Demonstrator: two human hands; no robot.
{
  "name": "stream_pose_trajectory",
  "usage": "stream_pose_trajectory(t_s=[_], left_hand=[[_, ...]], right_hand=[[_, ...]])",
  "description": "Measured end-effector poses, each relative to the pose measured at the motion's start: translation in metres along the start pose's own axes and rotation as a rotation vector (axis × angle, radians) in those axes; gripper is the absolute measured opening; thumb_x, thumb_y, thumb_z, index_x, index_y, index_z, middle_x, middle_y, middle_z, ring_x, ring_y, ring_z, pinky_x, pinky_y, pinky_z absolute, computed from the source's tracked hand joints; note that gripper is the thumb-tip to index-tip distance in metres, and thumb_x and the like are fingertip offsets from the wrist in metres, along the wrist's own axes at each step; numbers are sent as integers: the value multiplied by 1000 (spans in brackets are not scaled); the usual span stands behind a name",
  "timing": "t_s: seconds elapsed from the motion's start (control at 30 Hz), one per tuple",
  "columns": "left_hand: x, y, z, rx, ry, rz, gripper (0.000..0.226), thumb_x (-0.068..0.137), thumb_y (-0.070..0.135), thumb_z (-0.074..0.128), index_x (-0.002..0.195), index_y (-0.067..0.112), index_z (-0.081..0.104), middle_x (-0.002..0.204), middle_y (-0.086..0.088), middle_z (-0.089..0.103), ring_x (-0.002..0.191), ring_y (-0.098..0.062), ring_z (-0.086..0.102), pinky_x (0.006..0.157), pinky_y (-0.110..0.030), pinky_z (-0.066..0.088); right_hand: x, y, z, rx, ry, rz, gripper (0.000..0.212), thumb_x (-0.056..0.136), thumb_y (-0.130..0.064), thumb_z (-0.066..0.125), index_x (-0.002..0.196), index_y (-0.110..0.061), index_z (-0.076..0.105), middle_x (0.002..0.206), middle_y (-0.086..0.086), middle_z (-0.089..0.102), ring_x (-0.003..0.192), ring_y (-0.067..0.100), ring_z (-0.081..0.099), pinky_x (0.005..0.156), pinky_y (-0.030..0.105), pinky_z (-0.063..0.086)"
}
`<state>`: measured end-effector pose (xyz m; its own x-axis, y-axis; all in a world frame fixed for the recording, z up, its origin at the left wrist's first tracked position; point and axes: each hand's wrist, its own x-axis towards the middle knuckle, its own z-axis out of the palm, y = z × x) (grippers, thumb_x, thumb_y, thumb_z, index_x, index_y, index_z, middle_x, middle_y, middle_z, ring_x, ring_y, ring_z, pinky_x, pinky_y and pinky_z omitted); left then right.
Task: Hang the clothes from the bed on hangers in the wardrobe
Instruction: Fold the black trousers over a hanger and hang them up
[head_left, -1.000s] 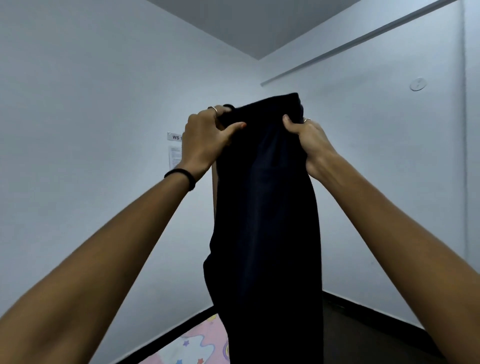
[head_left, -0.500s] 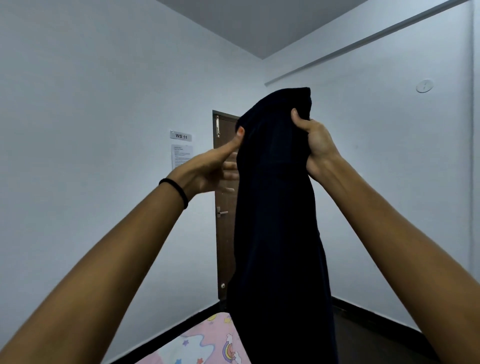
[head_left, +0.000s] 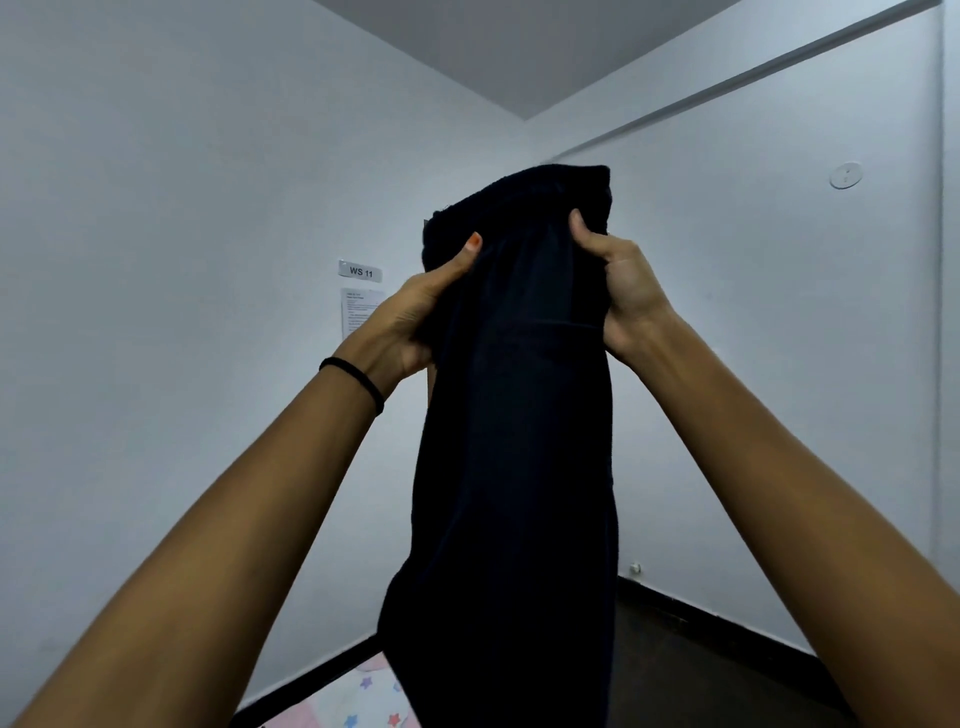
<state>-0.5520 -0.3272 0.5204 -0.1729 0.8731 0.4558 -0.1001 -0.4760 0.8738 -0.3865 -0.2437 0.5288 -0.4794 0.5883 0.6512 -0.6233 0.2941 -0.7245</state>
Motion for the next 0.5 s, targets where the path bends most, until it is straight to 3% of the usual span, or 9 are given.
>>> stream_pose_trajectory(t_s=[0.2, 0.4, 0.5], left_hand=[[12, 10, -5, 189, 184, 222, 43, 83, 17, 74, 120, 3, 60, 108, -12, 71, 94, -23, 71, 77, -31, 59], [25, 17, 4, 211, 222, 312, 43, 81, 7, 74, 120, -2, 59, 107, -17, 70, 93, -27, 70, 73, -32, 59], [31, 24, 5, 219, 228, 350, 42, 79, 5, 76, 116, -6, 60, 105, -20, 70, 89, -28, 71, 71, -33, 58]], right_hand=[[0, 9, -18, -248, 128, 62, 29, 95, -30, 59, 113, -8, 64, 104, 5, 73, 93, 17, 71, 76, 28, 57], [-6, 17, -24, -216, 73, 51, 49, 89, -44, 61, 123, -9, 60, 113, 5, 71, 102, 19, 68, 86, 30, 56], [-21, 35, -29, -228, 20, 31, 64, 76, -47, 70, 126, -10, 56, 117, 4, 69, 105, 19, 67, 84, 29, 55]])
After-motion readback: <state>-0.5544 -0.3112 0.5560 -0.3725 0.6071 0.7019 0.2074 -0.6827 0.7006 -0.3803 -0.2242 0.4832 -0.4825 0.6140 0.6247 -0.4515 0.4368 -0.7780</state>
